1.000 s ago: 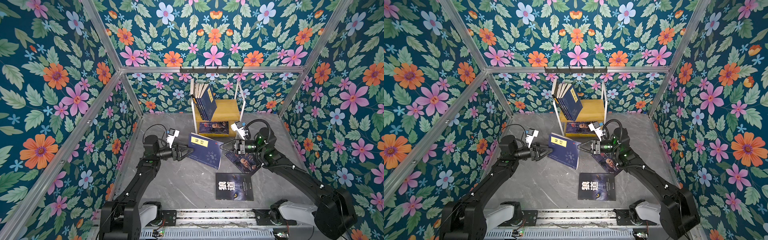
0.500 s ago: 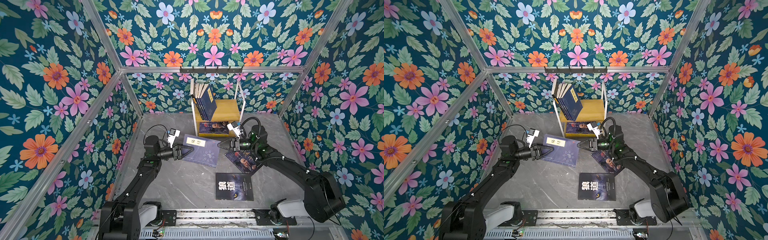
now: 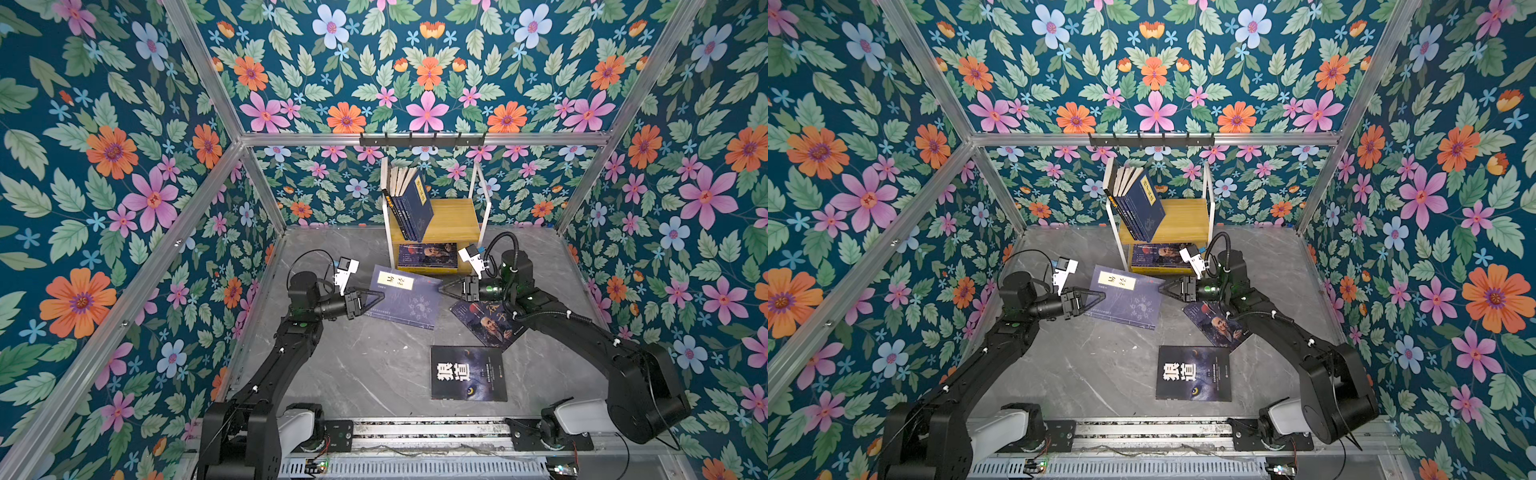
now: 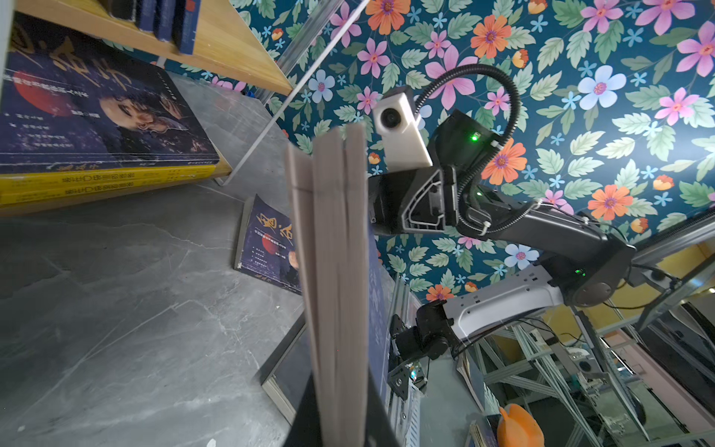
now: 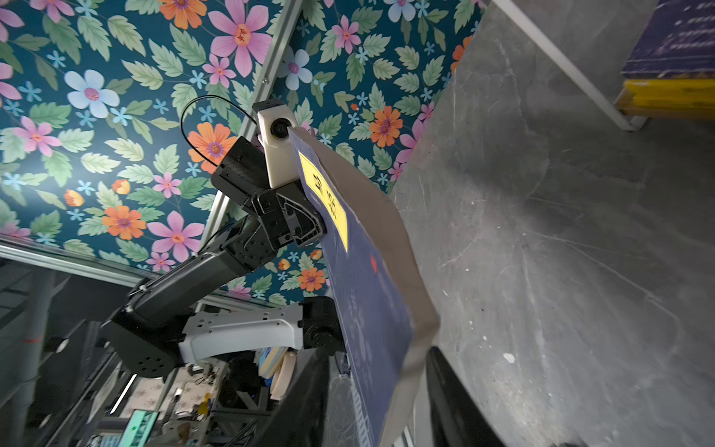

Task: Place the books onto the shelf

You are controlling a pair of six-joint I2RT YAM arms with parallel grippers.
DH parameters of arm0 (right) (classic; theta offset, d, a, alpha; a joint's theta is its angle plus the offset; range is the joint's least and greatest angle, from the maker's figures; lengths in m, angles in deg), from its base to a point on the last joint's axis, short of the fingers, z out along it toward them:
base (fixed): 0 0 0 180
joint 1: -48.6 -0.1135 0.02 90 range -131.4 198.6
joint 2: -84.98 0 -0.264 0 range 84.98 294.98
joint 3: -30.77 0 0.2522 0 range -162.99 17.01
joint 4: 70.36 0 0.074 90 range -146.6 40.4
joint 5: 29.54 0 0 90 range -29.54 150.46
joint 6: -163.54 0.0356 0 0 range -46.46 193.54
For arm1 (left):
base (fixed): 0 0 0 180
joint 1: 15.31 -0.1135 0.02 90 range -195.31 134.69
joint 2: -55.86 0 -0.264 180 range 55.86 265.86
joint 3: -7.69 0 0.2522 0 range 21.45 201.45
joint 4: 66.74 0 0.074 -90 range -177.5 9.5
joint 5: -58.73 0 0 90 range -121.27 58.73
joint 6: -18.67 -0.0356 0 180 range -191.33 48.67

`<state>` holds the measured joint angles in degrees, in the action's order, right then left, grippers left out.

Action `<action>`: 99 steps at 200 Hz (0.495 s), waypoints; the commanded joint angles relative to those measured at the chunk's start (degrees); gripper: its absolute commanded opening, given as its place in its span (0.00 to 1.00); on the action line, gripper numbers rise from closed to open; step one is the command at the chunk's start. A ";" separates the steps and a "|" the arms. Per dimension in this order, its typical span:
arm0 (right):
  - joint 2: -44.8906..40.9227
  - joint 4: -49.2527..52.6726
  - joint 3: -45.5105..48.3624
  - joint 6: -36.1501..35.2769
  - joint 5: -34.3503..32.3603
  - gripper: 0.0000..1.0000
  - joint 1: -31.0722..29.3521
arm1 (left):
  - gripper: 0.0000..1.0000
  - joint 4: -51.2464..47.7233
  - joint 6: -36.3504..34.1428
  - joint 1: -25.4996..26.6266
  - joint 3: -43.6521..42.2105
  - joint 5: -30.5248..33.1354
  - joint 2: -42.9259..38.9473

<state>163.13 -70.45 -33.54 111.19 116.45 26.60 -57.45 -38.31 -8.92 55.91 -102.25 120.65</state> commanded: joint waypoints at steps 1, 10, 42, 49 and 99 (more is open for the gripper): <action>-3.20 11.54 -1.06 -10.38 -8.85 0.51 -1.11 | 0.00 0.92 -0.23 -0.23 0.42 0.83 0.17; -4.86 16.07 -1.71 -13.77 -12.69 0.54 -1.90 | 0.00 0.41 -0.30 -0.24 0.56 1.14 0.29; -10.59 21.69 -0.58 -19.51 -29.03 0.60 -5.92 | 0.00 -0.74 -0.36 -0.15 0.63 3.24 0.47; -11.56 20.70 0.23 -20.66 -31.14 0.60 -6.93 | 0.00 -1.26 -0.74 -0.17 0.93 3.35 0.38; -11.13 19.53 -0.21 -41.57 -60.11 0.60 -25.49 | 0.00 -6.72 -2.99 -0.21 1.61 9.02 0.20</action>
<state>151.02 -49.05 -33.82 83.13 74.00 7.24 -62.24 -40.04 -9.10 56.96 -96.50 121.15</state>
